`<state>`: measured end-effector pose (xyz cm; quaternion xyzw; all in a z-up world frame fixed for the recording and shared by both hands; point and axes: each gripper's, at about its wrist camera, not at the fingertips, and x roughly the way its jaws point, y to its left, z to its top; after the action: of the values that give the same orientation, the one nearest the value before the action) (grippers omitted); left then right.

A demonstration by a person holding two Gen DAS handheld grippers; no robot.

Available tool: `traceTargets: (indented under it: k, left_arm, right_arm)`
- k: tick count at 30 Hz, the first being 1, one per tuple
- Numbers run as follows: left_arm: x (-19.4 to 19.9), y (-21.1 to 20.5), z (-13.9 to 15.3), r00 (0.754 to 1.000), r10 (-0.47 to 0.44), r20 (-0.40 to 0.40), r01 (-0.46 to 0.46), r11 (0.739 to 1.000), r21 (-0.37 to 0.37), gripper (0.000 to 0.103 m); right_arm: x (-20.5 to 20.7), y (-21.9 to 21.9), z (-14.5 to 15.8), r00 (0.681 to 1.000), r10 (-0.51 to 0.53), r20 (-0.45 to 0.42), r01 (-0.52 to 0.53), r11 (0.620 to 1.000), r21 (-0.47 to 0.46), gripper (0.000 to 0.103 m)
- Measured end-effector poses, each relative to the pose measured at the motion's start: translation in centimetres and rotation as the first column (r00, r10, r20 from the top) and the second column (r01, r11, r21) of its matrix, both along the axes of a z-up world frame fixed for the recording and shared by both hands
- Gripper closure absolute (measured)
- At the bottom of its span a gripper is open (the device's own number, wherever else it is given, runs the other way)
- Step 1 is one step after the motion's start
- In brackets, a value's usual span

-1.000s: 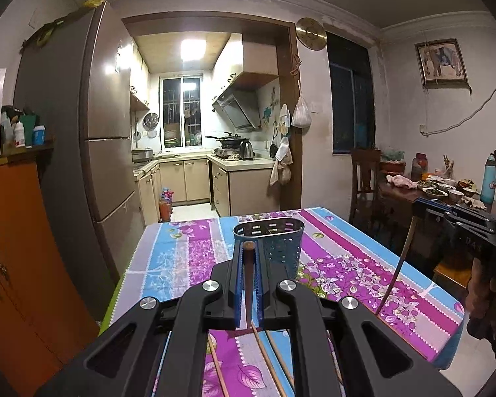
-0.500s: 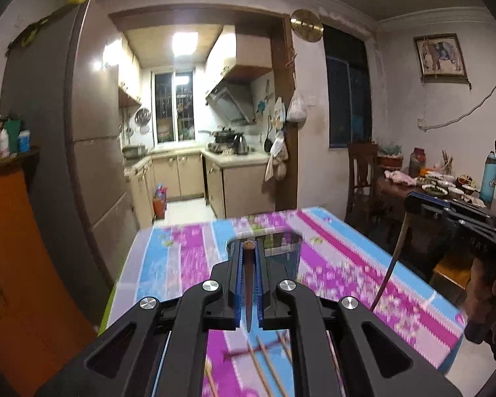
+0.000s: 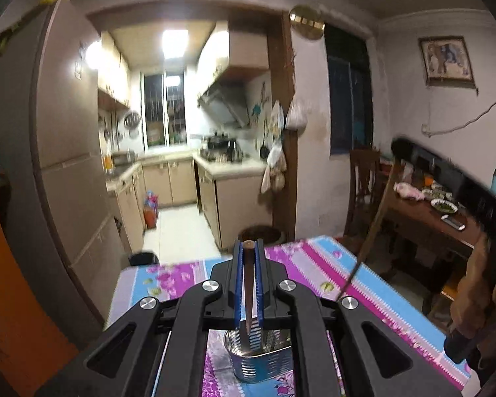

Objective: Organize utensils
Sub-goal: 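Open the left tool over the holder while the right tool releases its chopstick, then move both open tools back down to the remaining chopsticks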

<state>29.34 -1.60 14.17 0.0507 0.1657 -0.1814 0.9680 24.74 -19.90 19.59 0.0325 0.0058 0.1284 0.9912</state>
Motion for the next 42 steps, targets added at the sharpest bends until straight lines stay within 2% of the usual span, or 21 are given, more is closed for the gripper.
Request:
traceTargets:
  k: [3,7,10,13,15,16,17,18,19,20,21,23,26,30,33,34,36,38,40,42]
  left_arm:
    - [3.0,0.2,-2.6,0.997,-0.006,-0.083,0.006,1.000,-0.006,0.095]
    - [5.2,0.4,-6.5,0.988,-0.011,-0.151,0.006,0.999,-0.034,0.095]
    - [5.3,0.5,-8.8,0.987,-0.026,-0.159,0.017,0.998,-0.056,0.095]
    - [5.0,0.9,-10.8,0.990,-0.001,-0.142,-0.009,0.998,-0.066,0.095]
    - [4.6,1.4,-11.5,0.990,0.028,-0.138,-0.038,0.996,-0.075,0.091]
    - [4.1,2.1,-11.6,0.990,0.055,-0.127,-0.066,0.994,-0.087,0.086]
    - [3.4,2.8,-11.4,0.991,0.088,-0.105,-0.098,0.990,-0.097,0.073]
    - [2.2,3.5,-11.2,0.989,0.132,-0.064,-0.138,0.984,-0.114,0.060]
    - [1.1,4.1,-10.8,0.987,0.162,-0.025,-0.164,0.978,-0.128,0.054]
    - [-1.2,5.0,-10.6,0.977,0.209,0.039,-0.202,0.969,-0.144,0.038]
    - [-3.3,5.6,-10.6,0.965,0.248,0.089,-0.233,0.960,-0.154,0.028]
    - [-8.3,7.1,-11.0,0.930,0.315,0.191,-0.284,0.943,-0.170,0.019]
    - [-13.5,8.5,-12.3,0.913,0.342,0.224,-0.314,0.937,-0.152,0.013]
    - [-18.5,10.5,-14.1,0.911,0.352,0.214,-0.326,0.934,-0.145,0.008]
    - [-21.2,12.5,-15.4,0.890,0.389,0.239,-0.364,0.920,-0.145,0.005]
    - [-21.8,13.5,-15.9,0.877,0.409,0.251,-0.380,0.912,-0.156,0.005]
    - [-22.6,15.3,-16.6,0.868,0.430,0.247,-0.394,0.901,-0.183,0.005]
    - [-23.0,17.8,-17.5,0.856,0.464,0.228,-0.416,0.880,-0.230,0.005]
    - [-22.9,20.4,-18.8,0.855,0.482,0.191,-0.421,0.861,-0.286,0.005]
    - [-22.3,23.1,-20.2,0.860,0.496,0.119,-0.431,0.832,-0.349,0.005]
  right_arm:
    - [3.0,-0.2,-2.0,0.999,0.015,-0.040,-0.013,0.999,0.047,0.098]
    - [6.3,0.6,-7.1,0.987,0.025,-0.161,-0.013,0.997,0.077,0.098]
    - [7.7,1.1,-10.5,0.968,0.038,-0.246,-0.015,0.995,0.095,0.098]
    - [8.3,1.2,-12.9,0.951,0.043,-0.307,-0.011,0.994,0.107,0.098]
    - [8.0,1.3,-13.7,0.945,0.015,-0.328,0.013,0.996,0.084,0.087]
    - [7.4,0.9,-13.7,0.946,-0.006,-0.323,0.032,0.997,0.074,0.067]
    - [6.8,0.2,-13.5,0.953,-0.011,-0.302,0.037,0.996,0.084,0.053]
    - [5.8,-0.6,-13.4,0.960,-0.017,-0.279,0.046,0.994,0.099,0.053]
    - [4.4,-1.7,-13.1,0.965,-0.024,-0.261,0.053,0.993,0.107,0.053]
    - [3.3,-2.5,-12.8,0.968,-0.030,-0.248,0.058,0.993,0.107,0.053]
    - [1.3,-3.7,-12.5,0.973,-0.047,-0.227,0.072,0.992,0.104,0.053]
    - [-1.6,-5.6,-12.1,0.977,-0.070,-0.202,0.092,0.991,0.098,0.053]
    - [-5.8,-7.6,-12.2,0.975,-0.128,-0.183,0.140,0.989,0.056,0.050]
    - [-10.7,-9.2,-13.5,0.947,-0.259,-0.189,0.263,0.965,-0.006,0.046]
    - [-13.1,-10.7,-14.9,0.909,-0.335,-0.250,0.356,0.933,0.045,0.042]
    - [-13.7,-11.5,-15.5,0.893,-0.335,-0.301,0.379,0.920,0.099,0.042]
    - [-13.8,-12.0,-16.3,0.870,-0.330,-0.367,0.402,0.905,0.140,0.041]
    - [-14.1,-12.1,-16.9,0.831,-0.364,-0.420,0.455,0.880,0.138,0.041]
    - [-13.9,-11.4,-16.7,0.808,-0.390,-0.441,0.486,0.865,0.124,0.041]
    - [-14.0,-10.9,-16.5,0.798,-0.401,-0.450,0.499,0.858,0.120,0.041]
